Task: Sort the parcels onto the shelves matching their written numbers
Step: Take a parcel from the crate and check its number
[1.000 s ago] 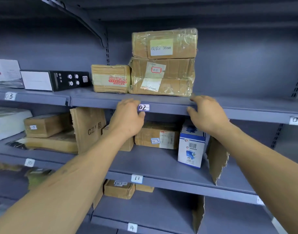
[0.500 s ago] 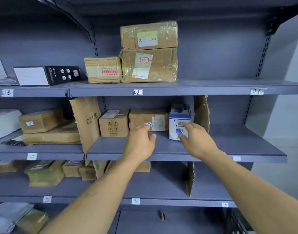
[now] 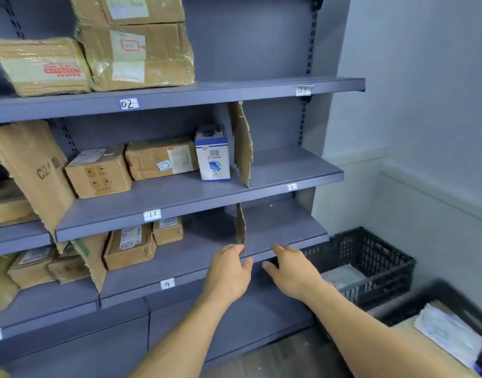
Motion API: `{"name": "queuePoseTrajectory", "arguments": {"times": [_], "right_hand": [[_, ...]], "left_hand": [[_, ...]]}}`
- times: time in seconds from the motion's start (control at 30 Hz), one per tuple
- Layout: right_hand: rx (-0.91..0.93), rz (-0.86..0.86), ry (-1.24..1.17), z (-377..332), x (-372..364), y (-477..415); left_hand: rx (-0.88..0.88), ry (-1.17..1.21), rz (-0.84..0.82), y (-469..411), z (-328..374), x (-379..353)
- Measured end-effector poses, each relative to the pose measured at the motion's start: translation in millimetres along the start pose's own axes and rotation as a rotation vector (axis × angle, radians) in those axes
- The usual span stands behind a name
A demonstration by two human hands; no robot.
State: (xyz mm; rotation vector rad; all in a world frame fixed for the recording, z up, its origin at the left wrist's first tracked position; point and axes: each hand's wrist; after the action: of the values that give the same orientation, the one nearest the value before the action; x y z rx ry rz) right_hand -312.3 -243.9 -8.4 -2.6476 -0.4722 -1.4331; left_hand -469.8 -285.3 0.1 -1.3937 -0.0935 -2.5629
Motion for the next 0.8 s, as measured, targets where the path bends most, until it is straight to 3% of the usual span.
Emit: {"name": "queuePoseTrajectory", "arguments": {"times": [0.5, 0.8], "right_hand": [[-0.465, -0.046, -0.091, 210.6, 16.7, 85.4], [-0.566, -0.039, -0.165, 300.5, 50.0, 92.3]], "left_hand": [[-0.082, -0.002, -0.345, 25.2, 118.8, -182.5], [-0.049, -0.031, -0.457, 14.5, 183.7, -258.3]]}}
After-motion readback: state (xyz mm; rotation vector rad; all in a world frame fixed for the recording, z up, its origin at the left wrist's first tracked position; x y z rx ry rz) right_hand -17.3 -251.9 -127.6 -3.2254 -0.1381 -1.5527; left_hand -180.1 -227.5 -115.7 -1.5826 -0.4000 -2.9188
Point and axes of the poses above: each hand's wrist, its own y-axis away from the middle knuckle, its own x-axis out of the back of the hand, z = x × y, and after that the axes turned 6 degrees about -y, right-handed
